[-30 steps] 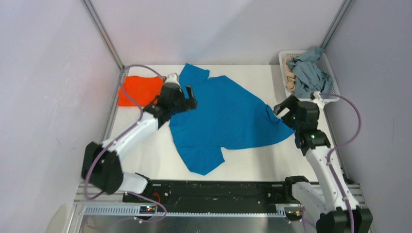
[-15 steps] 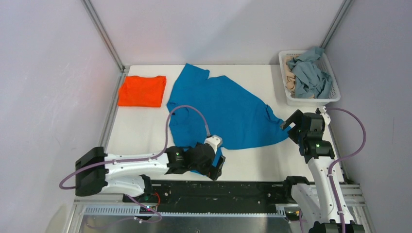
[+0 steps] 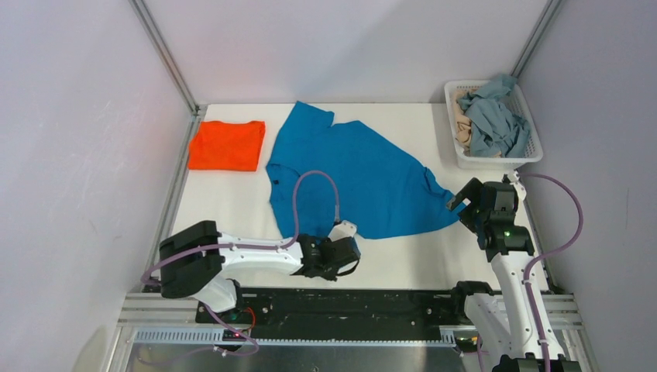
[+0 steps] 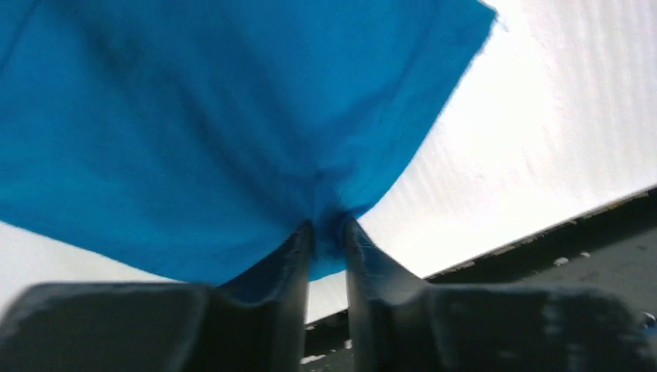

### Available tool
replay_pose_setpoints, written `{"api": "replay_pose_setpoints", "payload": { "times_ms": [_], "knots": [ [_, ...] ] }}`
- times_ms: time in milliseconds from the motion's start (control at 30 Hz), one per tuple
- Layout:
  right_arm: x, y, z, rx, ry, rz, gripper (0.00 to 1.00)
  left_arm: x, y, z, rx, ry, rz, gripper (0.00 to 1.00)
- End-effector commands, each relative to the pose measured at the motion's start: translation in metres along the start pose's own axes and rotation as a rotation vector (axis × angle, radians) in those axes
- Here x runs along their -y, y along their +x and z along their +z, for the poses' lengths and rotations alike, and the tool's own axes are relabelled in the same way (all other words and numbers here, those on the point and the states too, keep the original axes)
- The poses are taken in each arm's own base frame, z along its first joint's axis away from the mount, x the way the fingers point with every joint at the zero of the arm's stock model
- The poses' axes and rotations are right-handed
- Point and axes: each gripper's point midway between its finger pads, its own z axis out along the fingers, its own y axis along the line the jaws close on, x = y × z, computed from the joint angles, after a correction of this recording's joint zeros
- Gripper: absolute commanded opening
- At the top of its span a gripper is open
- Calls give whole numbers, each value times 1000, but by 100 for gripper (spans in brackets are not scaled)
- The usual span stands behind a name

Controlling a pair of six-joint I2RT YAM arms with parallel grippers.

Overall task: Fold and stack the t-shirts
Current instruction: Flatten out the tshirt

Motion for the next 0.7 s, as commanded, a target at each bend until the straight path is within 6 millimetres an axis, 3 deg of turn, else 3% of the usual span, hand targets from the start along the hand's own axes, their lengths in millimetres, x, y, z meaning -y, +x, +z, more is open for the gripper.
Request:
{"api": "replay_pose_setpoints", "payload": {
  "times_ms": [0, 67, 167, 267, 367, 533, 667],
  "knots": [
    [0, -3, -2, 12, -5, -5, 99, -49, 18, 14, -33, -242, -62, 8],
    [0, -3, -2, 11, -4, -5, 99, -70, 18, 14, -27, -312, -139, 1],
    [2, -1, -2, 4, 2, -12, 99, -106, 12, 8, 27, -422, -261, 0],
    [3, 5, -2, -23, 6, -9, 100, -126, -8, -12, 144, -455, -363, 0],
    [10, 24, -1, -95, 30, -17, 100, -152, -26, -32, 279, -487, -457, 0],
    [33, 37, 4, -123, 148, -13, 98, -177, -34, -52, 396, -530, -512, 0],
    [41, 40, 8, -132, 208, 20, 94, -180, -34, -60, 427, -512, -515, 0]
  ]
}}
